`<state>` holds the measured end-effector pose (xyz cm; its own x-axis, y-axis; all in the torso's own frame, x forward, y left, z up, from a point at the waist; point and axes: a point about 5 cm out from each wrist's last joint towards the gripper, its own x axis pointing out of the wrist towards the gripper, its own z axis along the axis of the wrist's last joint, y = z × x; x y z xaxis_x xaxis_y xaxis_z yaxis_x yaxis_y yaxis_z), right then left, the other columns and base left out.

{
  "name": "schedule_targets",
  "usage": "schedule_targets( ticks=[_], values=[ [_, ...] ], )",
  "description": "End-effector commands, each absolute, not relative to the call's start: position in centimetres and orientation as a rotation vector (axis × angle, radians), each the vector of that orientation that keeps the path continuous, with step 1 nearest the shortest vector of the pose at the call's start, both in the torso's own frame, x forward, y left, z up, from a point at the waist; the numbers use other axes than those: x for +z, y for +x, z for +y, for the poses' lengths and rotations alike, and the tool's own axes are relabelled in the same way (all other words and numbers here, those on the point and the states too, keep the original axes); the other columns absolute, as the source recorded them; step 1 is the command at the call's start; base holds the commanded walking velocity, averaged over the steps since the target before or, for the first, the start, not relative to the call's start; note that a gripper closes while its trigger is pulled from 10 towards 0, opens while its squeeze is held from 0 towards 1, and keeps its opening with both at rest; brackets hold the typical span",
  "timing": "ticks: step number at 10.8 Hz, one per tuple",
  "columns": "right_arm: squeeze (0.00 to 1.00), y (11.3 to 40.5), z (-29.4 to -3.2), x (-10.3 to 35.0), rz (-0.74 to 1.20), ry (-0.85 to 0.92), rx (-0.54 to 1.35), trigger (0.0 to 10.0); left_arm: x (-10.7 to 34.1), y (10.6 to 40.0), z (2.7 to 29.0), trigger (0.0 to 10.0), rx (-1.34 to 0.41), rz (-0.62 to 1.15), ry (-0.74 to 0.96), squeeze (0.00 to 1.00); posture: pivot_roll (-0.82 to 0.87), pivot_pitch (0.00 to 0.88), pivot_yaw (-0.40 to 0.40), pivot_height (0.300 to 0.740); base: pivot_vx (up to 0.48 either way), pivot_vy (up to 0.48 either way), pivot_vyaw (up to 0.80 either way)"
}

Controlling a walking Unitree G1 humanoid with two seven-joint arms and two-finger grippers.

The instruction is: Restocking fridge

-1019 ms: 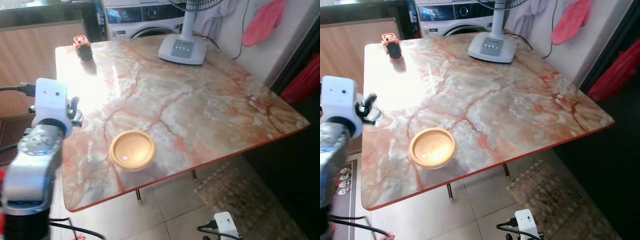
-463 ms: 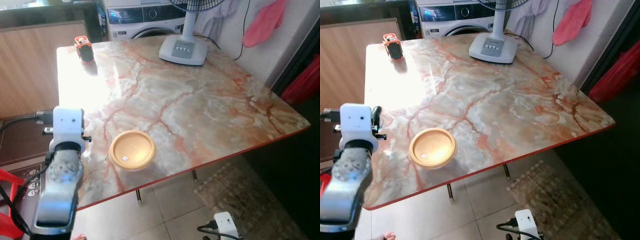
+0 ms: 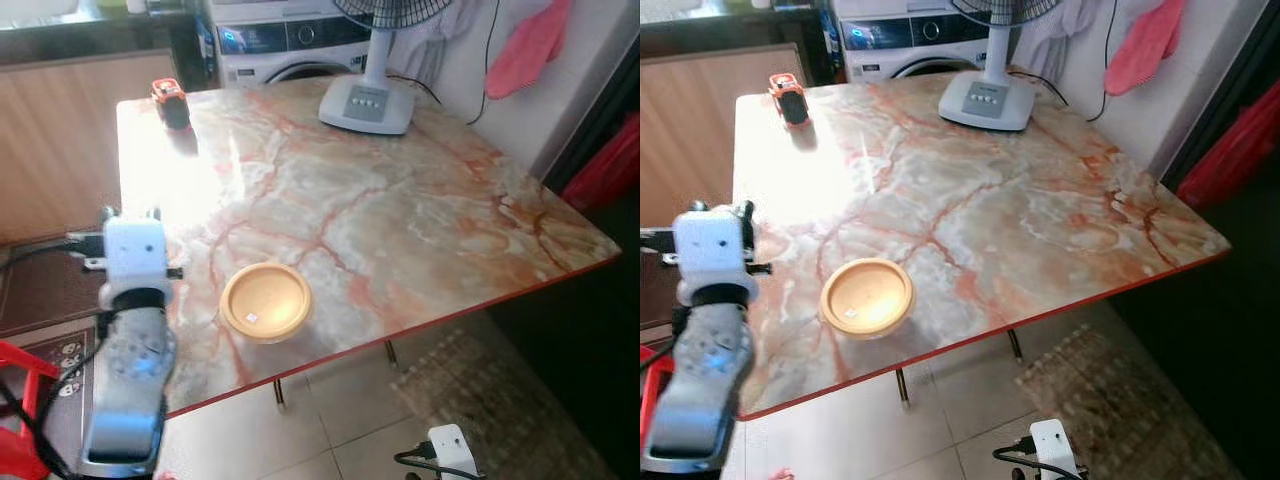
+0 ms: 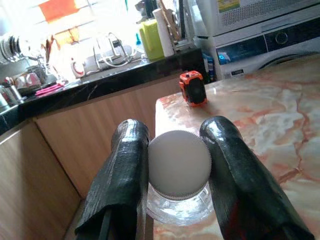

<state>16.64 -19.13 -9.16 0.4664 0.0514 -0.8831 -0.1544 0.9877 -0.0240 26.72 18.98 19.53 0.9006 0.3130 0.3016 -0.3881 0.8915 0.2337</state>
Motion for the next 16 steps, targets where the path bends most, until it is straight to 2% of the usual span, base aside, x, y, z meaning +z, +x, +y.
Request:
schedule_targets(
  ticks=[1,7,16],
  values=[
    [0.0,16.24,-19.29,-9.31,1.088,-0.092,0.113,10.0,19.57,26.62,18.72,10.0,0.361,-0.279,0.298,0.0,0.1,0.003,-0.051,0.74,0.0,0.0,0.0],
    [0.0,16.37,-19.32,-9.24,1.073,-0.074,0.102,10.0,18.89,26.34,18.5,10.0,0.372,-0.315,0.354,0.0,0.09,0.02,-0.057,0.74,0.0,0.0,0.0],
    [0.0,16.31,-19.26,-9.28,1.069,-0.048,0.07,10.0,19.29,26.56,18.36,10.0,0.385,-0.337,0.34,0.0,0.1,0.038,-0.052,0.74,0.0,0.0,0.0]
  ],
)
